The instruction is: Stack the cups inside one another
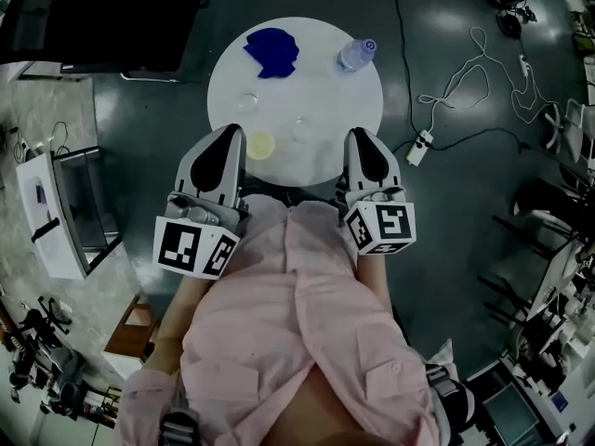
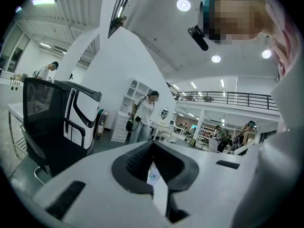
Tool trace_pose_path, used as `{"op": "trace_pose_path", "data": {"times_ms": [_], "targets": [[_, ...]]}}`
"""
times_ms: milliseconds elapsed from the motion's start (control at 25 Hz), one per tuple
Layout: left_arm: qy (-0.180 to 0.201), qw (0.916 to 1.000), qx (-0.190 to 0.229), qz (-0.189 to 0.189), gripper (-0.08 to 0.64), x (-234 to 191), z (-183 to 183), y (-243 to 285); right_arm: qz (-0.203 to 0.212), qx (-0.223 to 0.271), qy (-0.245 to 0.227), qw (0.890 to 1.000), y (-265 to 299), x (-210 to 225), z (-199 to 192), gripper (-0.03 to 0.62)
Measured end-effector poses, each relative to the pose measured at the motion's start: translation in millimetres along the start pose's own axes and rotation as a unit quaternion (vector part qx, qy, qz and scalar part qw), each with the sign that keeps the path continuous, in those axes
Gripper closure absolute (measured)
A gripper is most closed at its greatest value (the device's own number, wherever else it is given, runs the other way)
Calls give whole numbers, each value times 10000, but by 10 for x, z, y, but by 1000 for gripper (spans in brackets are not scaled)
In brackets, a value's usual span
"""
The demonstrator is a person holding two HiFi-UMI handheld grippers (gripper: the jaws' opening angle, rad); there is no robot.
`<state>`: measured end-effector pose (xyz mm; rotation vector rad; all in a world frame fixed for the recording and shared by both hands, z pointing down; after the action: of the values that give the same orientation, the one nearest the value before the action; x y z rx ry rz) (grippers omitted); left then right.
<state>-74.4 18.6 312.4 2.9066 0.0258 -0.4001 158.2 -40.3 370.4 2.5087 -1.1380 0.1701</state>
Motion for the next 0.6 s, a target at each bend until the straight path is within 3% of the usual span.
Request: {"op": "trace_pose_path", "data": {"times_ms": [600], "targets": [[-58, 9999, -75, 48, 551, -33, -51, -26, -164, -572, -125, 9981, 150, 124, -214, 555]]}}
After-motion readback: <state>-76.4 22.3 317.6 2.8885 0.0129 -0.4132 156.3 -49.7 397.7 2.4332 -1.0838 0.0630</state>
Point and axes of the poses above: the fingertips, and each gripper's own axes: y forward along the fingers, x to its right, z out of its top, the point moved 6 cm from there along -y, backward along the fingers, and after that the axes turned 13 degrees about z, right-handed, at the moved point
